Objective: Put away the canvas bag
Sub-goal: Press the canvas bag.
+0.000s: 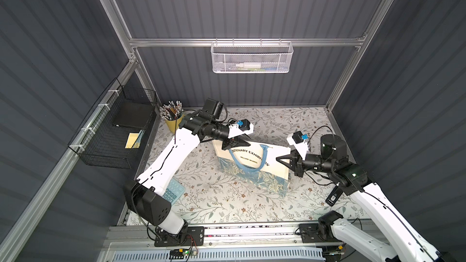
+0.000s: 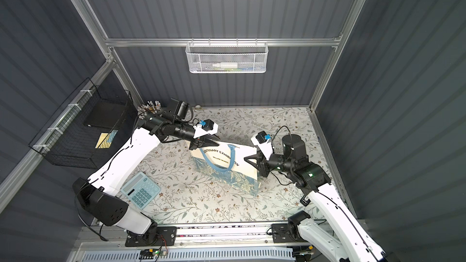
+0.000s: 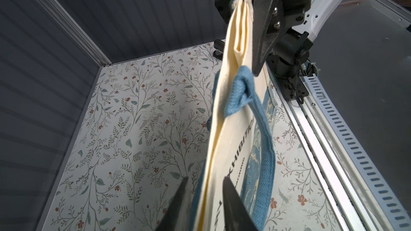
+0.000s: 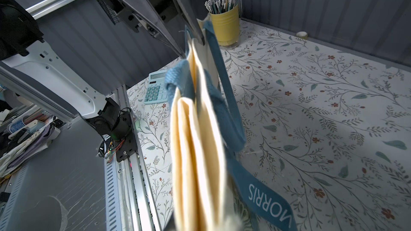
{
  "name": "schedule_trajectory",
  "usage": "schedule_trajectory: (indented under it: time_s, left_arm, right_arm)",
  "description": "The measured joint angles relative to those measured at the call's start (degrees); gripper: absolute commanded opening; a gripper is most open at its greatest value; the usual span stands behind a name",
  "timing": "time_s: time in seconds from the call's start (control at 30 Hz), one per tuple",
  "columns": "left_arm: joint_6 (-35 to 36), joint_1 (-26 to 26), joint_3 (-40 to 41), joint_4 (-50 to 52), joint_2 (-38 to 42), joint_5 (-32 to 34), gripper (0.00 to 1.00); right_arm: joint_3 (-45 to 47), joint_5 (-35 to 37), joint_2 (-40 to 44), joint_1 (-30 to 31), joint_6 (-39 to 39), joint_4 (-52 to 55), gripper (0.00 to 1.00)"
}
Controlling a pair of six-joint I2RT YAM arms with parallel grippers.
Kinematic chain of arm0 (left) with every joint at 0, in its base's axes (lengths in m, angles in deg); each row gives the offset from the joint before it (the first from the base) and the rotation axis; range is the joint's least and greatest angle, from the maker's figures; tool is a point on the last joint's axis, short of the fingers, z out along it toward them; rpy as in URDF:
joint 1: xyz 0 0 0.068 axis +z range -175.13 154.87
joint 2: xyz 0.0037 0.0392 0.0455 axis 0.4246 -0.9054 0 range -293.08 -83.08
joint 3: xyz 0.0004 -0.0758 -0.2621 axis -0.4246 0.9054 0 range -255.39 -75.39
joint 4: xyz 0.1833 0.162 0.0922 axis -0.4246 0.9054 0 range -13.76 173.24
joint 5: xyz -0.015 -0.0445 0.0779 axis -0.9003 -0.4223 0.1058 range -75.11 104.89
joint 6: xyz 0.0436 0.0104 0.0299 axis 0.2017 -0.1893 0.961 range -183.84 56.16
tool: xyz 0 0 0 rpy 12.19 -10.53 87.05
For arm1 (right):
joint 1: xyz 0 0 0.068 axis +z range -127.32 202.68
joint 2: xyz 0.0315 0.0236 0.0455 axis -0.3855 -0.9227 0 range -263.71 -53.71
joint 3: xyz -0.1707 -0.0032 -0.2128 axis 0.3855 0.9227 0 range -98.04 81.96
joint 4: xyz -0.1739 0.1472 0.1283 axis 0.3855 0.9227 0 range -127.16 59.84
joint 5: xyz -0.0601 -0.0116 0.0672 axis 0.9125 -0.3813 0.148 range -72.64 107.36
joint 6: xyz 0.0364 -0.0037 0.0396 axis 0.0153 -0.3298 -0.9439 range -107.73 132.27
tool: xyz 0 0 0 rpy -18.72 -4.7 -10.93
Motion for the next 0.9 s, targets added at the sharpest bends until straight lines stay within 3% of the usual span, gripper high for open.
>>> schedule_trajectory:
  time_s: [0.3,0.9]
  left_arm:
    - [-2.12,-8.31,-0.24,-0.87,-0.74,0.35,0.39]
    - [-4.02,-9.49,-5.38,-2.56,-2.23,5.44,0.46]
  right_arm:
    - [-8.37,-0.61,-7.58,-0.15,1.73,1.79,0.0]
    - [-10.58,-2.58,-10.88,1.81,4.63,4.68,0.0]
